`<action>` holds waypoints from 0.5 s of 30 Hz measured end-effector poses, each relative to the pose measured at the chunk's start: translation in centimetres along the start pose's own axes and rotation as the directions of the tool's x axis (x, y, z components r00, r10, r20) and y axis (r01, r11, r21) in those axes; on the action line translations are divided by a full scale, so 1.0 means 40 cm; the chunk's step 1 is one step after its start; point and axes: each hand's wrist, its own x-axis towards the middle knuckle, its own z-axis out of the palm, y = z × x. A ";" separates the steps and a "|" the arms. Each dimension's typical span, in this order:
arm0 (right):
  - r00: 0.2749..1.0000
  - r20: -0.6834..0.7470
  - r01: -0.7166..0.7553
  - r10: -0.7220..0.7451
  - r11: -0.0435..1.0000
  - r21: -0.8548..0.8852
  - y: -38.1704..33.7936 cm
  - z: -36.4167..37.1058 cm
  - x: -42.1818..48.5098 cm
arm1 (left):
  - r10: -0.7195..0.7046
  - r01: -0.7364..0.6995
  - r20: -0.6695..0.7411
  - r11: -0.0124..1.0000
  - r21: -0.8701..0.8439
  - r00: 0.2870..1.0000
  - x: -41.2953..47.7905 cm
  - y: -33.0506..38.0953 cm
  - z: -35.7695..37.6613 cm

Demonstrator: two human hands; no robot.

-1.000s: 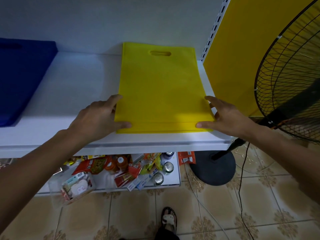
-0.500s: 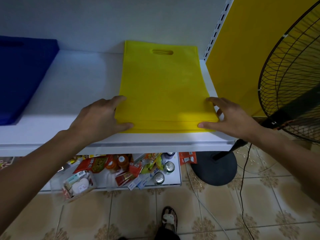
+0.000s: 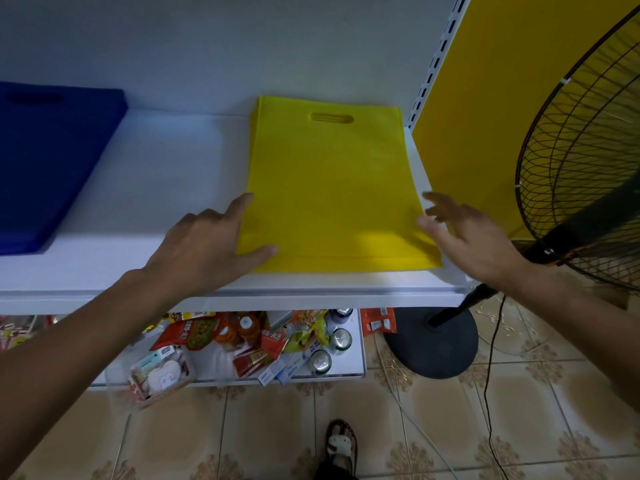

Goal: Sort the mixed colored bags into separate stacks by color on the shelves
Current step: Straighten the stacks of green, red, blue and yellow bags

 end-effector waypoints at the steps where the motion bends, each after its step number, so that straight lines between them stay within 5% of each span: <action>1: 0.996 0.011 -0.087 0.087 0.987 0.132 0.008 0.000 0.029 | -0.026 0.026 -0.002 0.998 -0.066 1.000 0.009 0.001 -0.004; 8: 0.939 0.091 -0.344 0.332 0.904 0.254 0.019 0.021 0.266 | -0.329 0.367 0.163 0.823 -0.434 0.930 0.134 -0.001 0.021; 15: 0.943 0.055 -0.332 0.328 0.917 0.219 0.015 0.042 0.379 | -0.374 0.377 0.130 0.725 -0.577 0.918 0.218 -0.025 0.021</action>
